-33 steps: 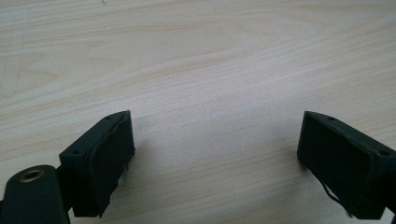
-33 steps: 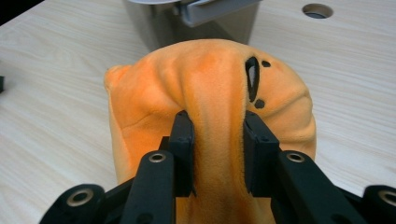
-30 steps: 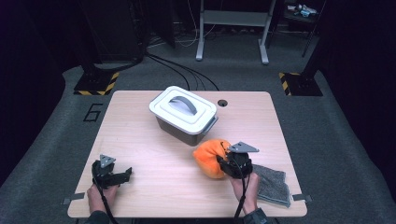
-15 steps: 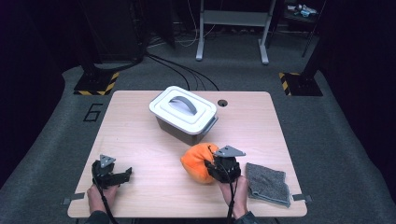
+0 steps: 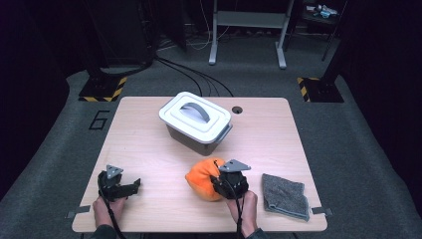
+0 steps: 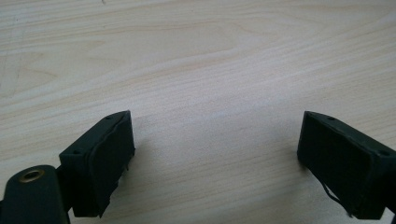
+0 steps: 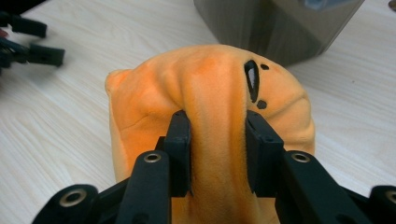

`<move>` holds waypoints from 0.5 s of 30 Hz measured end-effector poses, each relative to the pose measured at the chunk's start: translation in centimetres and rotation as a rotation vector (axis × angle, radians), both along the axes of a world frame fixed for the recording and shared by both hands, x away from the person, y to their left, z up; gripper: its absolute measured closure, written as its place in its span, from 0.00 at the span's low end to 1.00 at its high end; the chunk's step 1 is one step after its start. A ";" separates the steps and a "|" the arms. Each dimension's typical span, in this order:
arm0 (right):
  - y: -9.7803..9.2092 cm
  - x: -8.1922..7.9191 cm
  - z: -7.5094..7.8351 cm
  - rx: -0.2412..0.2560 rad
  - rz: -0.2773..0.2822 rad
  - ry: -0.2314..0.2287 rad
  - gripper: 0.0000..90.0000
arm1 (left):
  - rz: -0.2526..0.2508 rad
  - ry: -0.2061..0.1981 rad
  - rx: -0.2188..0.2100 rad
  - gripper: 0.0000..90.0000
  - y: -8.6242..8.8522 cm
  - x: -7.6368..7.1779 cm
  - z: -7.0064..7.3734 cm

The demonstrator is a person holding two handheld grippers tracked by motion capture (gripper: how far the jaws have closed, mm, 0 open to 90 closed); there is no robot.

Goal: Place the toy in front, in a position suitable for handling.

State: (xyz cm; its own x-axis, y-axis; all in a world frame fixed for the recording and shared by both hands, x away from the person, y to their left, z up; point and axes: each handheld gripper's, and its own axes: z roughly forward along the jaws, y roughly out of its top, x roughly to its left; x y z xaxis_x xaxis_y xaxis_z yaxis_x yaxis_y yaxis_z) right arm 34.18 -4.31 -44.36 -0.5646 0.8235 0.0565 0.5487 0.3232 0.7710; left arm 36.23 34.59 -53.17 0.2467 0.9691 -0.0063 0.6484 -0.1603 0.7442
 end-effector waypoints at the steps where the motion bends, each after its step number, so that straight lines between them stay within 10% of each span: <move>1: 0.1 0.2 -0.6 -0.017 0.004 0.017 0.69 | -0.001 0.001 0.000 0.12 0.0 0.0 0.0; 15: -1.9 -0.3 0.6 -0.014 -0.011 -0.029 0.17 | 0.000 0.000 -0.001 0.12 0.0 0.0 0.0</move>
